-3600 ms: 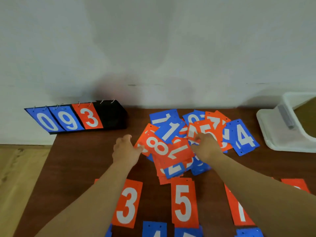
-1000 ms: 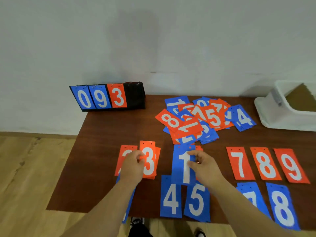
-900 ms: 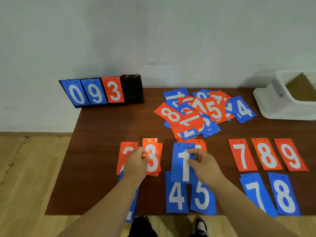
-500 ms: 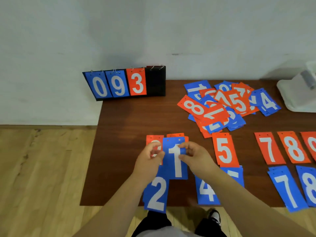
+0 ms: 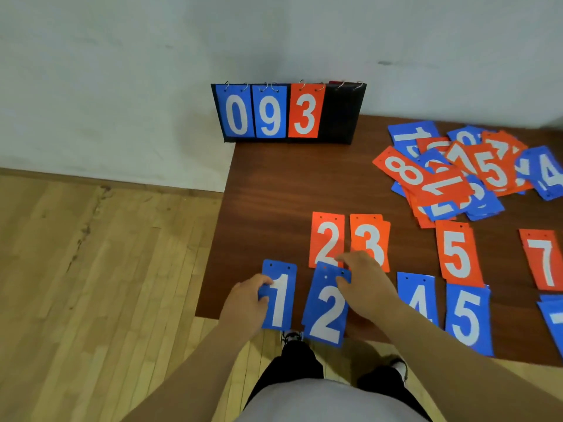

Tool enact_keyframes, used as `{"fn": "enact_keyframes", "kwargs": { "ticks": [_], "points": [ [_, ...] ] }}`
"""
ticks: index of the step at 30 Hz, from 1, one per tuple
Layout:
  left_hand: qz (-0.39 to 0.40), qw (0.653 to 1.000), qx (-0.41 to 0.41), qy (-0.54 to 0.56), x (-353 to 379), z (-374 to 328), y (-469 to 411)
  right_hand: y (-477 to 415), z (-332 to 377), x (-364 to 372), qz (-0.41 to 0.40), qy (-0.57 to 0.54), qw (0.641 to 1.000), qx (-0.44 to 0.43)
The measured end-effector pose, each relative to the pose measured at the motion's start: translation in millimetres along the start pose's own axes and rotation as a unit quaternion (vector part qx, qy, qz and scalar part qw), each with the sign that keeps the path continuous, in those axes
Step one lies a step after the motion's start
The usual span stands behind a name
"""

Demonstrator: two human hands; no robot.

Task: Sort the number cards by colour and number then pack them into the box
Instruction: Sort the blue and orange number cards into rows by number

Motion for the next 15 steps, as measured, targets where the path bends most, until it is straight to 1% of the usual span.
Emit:
{"fn": "enact_keyframes", "kwargs": {
  "ticks": [2, 5, 8, 11, 13, 15],
  "points": [
    [-0.018, 0.998, 0.023, -0.060, 7.6, -1.2, 0.8, 2.3, -4.3, 5.5, 0.002, -0.002, 1.000, 0.017],
    [-0.066, 0.991, 0.021, -0.116, 6.3, -4.7, 3.3, 3.7, -9.0, 9.0, 0.002, -0.010, 0.999, 0.036],
    [-0.062, 0.987, 0.006, -0.148, 1.7, -6.2, 0.5, 3.2, -10.5, 7.5, -0.006, -0.011, 0.999, 0.042],
    [-0.072, 0.987, 0.006, -0.141, -4.1, -15.8, -1.9, 2.4, -12.0, 0.1, -0.024, -0.013, 0.999, 0.042],
    [-0.086, 0.989, 0.023, -0.120, -8.2, -30.0, -3.6, 1.5, -13.1, -8.6, -0.037, -0.011, 0.998, 0.043],
    [-0.081, 0.991, 0.037, -0.102, -10.8, -49.5, -7.3, 2.0, -15.4, -20.6, -0.055, -0.011, 0.997, 0.050]
  ]
}}
Point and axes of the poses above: each hand's wrist, its own y-axis away from the middle knuckle, its own x-axis out of the palm, z = x × y, the point moved 7 cm from there along -y, towards the middle knuckle, and after that the axes turned 8 degrees about -z, right-handed, at the moved point
